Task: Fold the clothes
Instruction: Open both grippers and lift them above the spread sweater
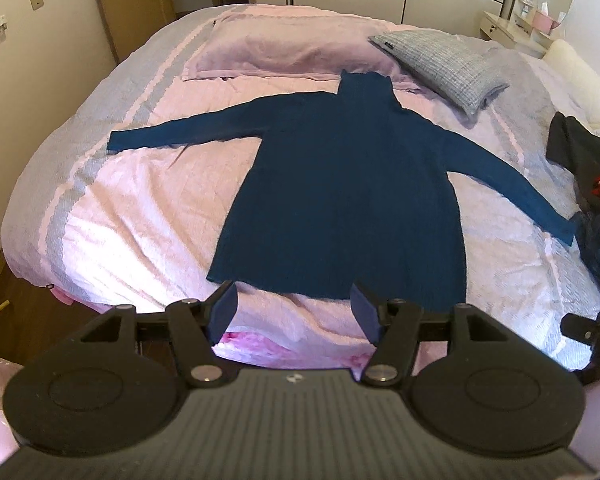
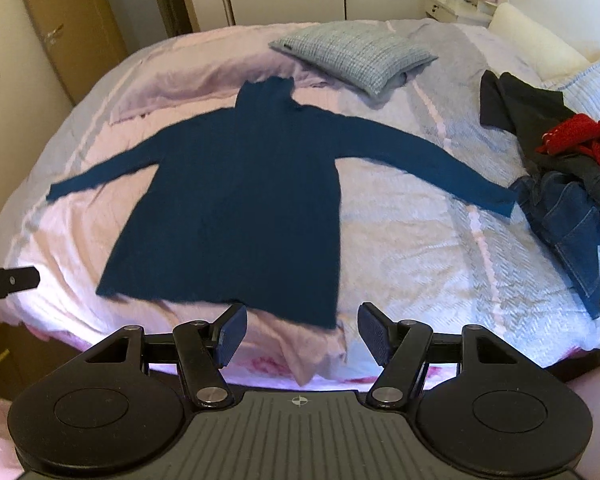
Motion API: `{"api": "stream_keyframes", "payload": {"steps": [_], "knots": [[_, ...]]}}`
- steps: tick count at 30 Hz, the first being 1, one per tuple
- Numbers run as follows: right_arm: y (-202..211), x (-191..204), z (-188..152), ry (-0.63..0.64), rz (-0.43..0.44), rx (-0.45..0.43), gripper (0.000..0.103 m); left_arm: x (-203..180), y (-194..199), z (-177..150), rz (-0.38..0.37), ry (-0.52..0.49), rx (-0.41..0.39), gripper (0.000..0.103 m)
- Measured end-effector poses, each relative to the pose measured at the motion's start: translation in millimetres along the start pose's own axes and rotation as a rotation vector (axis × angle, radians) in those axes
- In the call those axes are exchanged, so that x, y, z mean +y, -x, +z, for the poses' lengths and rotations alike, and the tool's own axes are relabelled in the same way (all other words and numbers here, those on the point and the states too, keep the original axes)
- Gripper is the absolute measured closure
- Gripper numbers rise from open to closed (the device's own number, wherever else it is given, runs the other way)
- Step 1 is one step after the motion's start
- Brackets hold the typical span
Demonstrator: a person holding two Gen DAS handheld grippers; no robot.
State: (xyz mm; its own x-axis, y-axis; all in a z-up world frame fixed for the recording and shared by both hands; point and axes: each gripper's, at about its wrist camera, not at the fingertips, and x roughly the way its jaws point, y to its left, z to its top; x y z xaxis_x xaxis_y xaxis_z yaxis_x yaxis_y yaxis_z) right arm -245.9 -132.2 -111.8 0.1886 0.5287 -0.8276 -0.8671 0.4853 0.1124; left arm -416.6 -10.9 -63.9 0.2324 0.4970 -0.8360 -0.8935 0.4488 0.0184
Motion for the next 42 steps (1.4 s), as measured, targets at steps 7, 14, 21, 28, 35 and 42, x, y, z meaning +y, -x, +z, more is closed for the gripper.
{"api": "stream_keyframes", "payload": {"steps": [7, 14, 21, 28, 35, 42], "knots": [[4, -8, -11, -0.008, -0.036, 0.043, 0.038, -8, 9, -6, -0.021, -0.020, -0.008, 0.044], [9, -10, -21, -0.017, -0.049, 0.054, 0.038, -16, 15, -14, -0.027, -0.038, -0.003, 0.044], [11, -7, -27, -0.011, -0.036, 0.063, 0.038, -14, 18, -25, -0.010, -0.036, 0.009, 0.044], [13, -7, -27, -0.018, -0.023, 0.054, 0.038, -15, 23, -29, 0.002, -0.034, 0.001, 0.044], [12, -13, -24, -0.016, -0.011, 0.056, 0.038, -16, 25, -28, 0.009, -0.023, -0.006, 0.044], [3, -13, -15, -0.019, 0.000, 0.067, 0.038, -17, 19, -25, 0.021, -0.009, 0.006, 0.044]]}}
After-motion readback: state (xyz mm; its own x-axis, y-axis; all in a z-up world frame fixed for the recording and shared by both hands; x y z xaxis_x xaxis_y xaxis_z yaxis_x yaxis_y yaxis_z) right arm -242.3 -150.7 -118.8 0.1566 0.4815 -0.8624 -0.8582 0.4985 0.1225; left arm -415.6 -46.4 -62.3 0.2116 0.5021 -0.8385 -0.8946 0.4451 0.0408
